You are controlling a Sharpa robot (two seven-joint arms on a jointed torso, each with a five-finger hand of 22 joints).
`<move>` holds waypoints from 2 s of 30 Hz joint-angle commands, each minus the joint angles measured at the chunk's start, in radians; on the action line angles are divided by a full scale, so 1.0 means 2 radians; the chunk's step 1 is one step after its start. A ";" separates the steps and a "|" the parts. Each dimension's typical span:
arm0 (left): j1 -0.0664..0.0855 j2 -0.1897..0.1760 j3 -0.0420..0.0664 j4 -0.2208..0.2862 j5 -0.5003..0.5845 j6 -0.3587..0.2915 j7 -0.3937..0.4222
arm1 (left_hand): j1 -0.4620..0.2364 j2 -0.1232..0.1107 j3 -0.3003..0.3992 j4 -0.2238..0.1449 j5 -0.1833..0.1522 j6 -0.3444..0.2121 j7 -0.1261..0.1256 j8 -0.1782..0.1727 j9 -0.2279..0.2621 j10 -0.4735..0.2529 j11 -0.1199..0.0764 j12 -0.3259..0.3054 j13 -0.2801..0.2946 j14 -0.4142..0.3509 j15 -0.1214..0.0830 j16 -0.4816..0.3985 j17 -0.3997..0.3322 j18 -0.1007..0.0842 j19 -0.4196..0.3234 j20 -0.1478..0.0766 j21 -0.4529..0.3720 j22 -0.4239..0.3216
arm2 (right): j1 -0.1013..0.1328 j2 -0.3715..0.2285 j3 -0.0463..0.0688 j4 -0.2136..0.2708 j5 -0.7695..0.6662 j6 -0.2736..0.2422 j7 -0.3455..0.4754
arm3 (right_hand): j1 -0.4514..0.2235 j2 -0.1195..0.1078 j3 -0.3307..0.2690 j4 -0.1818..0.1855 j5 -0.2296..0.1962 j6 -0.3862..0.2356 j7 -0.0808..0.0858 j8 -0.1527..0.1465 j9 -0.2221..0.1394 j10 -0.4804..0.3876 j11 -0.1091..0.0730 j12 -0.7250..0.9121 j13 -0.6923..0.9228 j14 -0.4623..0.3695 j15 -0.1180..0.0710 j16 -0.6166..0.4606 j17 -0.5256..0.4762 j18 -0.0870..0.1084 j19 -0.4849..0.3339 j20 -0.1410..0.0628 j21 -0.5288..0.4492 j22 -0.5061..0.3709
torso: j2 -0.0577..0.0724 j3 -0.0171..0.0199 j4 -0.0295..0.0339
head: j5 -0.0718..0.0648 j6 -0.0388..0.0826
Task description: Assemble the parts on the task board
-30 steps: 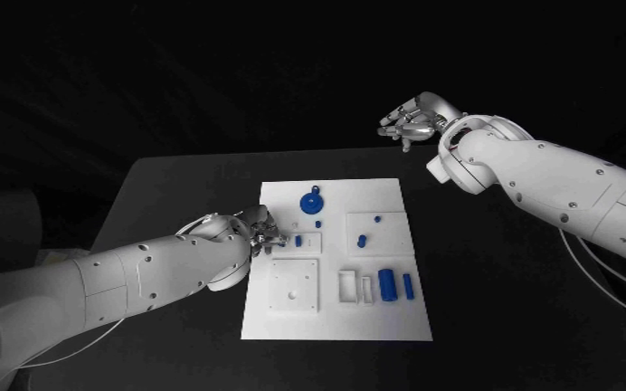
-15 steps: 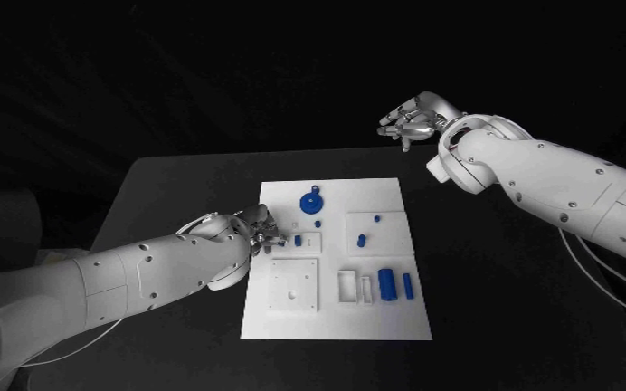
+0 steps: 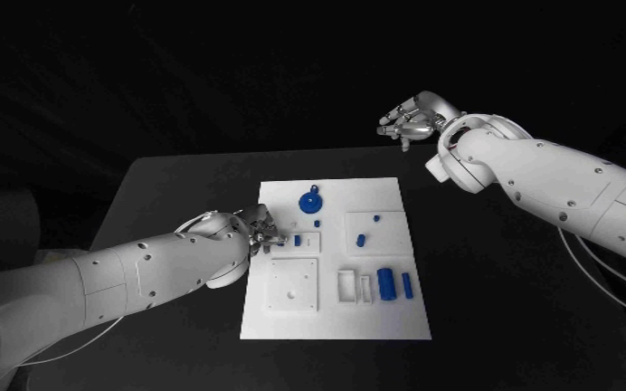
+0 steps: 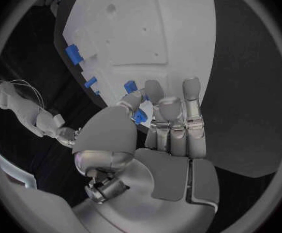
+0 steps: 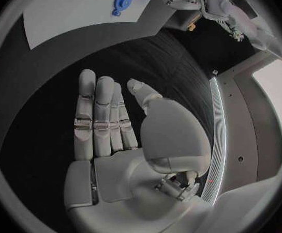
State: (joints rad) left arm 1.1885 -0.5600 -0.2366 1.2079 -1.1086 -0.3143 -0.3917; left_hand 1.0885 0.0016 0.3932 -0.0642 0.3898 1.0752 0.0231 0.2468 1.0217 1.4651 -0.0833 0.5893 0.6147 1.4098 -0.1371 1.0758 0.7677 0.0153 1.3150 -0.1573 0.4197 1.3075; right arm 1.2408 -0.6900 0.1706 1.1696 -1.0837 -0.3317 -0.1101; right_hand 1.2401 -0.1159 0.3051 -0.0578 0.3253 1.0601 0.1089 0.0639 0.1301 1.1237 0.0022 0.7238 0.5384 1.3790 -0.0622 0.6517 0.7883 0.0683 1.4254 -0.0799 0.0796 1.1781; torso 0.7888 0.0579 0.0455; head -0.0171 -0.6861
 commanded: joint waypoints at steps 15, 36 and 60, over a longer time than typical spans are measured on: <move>-0.003 0.003 -0.002 -0.007 0.008 0.032 -0.011 | 0.009 0.005 0.012 -0.010 -0.002 0.016 -0.020 0.003 0.000 0.003 -0.001 -0.002 0.001 0.001 0.000 -0.004 -0.001 -0.001 0.000 0.001 0.000 0.009 | 0.000 0.001 0.000 0.000 0.000 0.007 0.002 | 0.001 -0.002 0.000 0.006 0.003 -0.003 -0.001 -0.001 -0.001 0.002 -0.001 0.002 0.000 0.004 0.000 -0.001 0.000 0.004 0.004 0.000 -0.002 -0.002 | 0.000 0.0002 -0.0001 | 0.001 0.001; -0.003 0.006 -0.002 -0.013 0.013 0.029 -0.005 | -0.012 -0.021 -0.026 0.032 -0.020 0.022 -0.026 0.001 -0.009 0.003 -0.003 -0.001 0.001 0.000 -0.001 -0.006 -0.005 -0.005 0.002 -0.001 -0.005 0.008 | 0.000 0.001 0.000 -0.001 0.000 0.007 0.002 | 0.001 -0.002 0.000 0.006 0.003 -0.003 -0.001 -0.001 -0.001 0.002 -0.001 0.002 0.000 0.004 0.000 -0.001 0.000 0.004 0.004 0.000 -0.002 -0.002 | 0.000 0.0004 0.0000 | -0.001 0.002; -0.003 0.006 -0.002 -0.016 0.013 0.020 -0.002 | -0.010 -0.038 -0.050 0.069 -0.055 0.026 -0.027 0.002 -0.011 0.002 -0.003 0.001 0.001 0.000 -0.001 -0.006 -0.006 -0.006 0.003 -0.001 -0.009 0.009 | -0.001 0.001 0.000 -0.002 0.001 0.006 0.001 | 0.002 -0.003 0.000 0.006 0.004 -0.006 0.000 -0.001 -0.001 0.003 0.000 0.002 0.000 0.005 0.000 -0.001 0.000 0.004 0.004 0.000 -0.002 -0.004 | 0.000 0.0002 0.0002 | -0.001 0.000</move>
State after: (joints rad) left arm 1.1891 -0.5506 -0.2373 1.1756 -1.0926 -0.2933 -0.3901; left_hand 1.0693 -0.0676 0.2945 0.0704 0.2837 1.1272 -0.0367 0.2498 0.9993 1.4668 -0.0818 0.5893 0.6160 1.4095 -0.1372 1.0678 0.7559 0.0153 1.3149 -0.1573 0.4072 1.3076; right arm 1.2386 -0.6881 0.1706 1.1655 -1.0819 -0.3288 -0.1115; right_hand 1.2400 -0.1159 0.3052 -0.0497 0.3292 1.0527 0.1093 0.0638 0.1290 1.1237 0.0022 0.7238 0.5383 1.3790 -0.0622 0.6517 0.7884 0.0684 1.4254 -0.0800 0.0796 1.1715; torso 0.7889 0.0579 0.0453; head -0.0184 -0.6858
